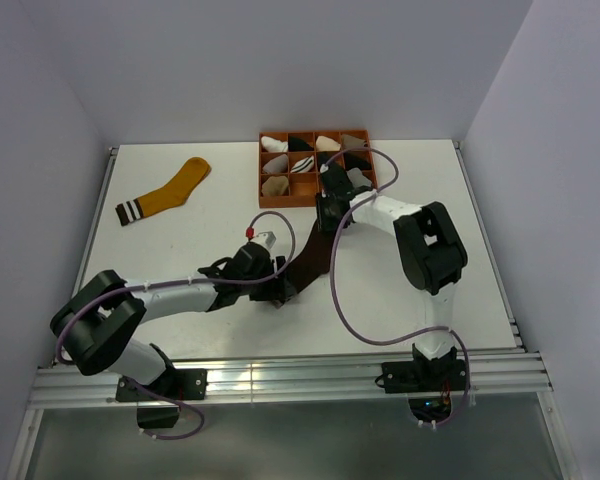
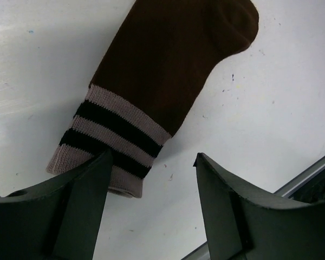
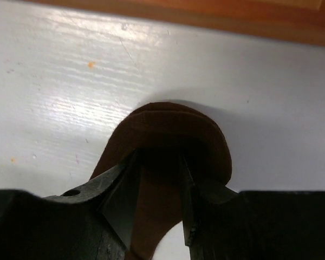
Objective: Roll the socks
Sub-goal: Move the sock to the center of the board.
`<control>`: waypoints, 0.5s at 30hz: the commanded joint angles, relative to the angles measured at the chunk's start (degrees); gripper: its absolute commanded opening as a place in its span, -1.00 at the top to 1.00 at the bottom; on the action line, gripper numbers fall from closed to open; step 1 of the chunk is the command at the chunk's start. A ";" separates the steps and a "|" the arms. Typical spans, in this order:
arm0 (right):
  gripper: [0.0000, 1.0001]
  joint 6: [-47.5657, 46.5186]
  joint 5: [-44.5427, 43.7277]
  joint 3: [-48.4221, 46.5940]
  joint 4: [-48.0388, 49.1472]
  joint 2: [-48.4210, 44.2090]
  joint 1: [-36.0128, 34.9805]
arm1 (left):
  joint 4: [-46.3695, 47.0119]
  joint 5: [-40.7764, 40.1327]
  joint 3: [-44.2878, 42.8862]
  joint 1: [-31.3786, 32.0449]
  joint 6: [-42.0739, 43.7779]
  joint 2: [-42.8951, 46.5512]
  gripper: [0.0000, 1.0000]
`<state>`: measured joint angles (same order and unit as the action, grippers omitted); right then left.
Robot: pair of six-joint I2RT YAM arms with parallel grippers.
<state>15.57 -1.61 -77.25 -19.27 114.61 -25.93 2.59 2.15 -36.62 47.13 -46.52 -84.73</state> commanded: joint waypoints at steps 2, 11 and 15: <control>0.18 -0.98 -0.41 -3.69 0.11 2.73 1.06 | -0.74 1.27 0.50 0.15 -1.29 -0.35 -0.38; 0.16 -3.79 -0.15 0.42 2.56 -10.61 0.53 | -5.31 0.85 -4.42 0.15 -1.02 2.72 -0.53; 0.08 -4.85 -2.69 5.52 3.97 -22.30 -1.57 | -10.40 -4.76 -8.81 0.15 -2.43 7.64 -0.66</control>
<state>12.51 -1.91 -72.75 -18.98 102.39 -26.17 -4.32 2.15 -40.32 47.09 -47.79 -82.06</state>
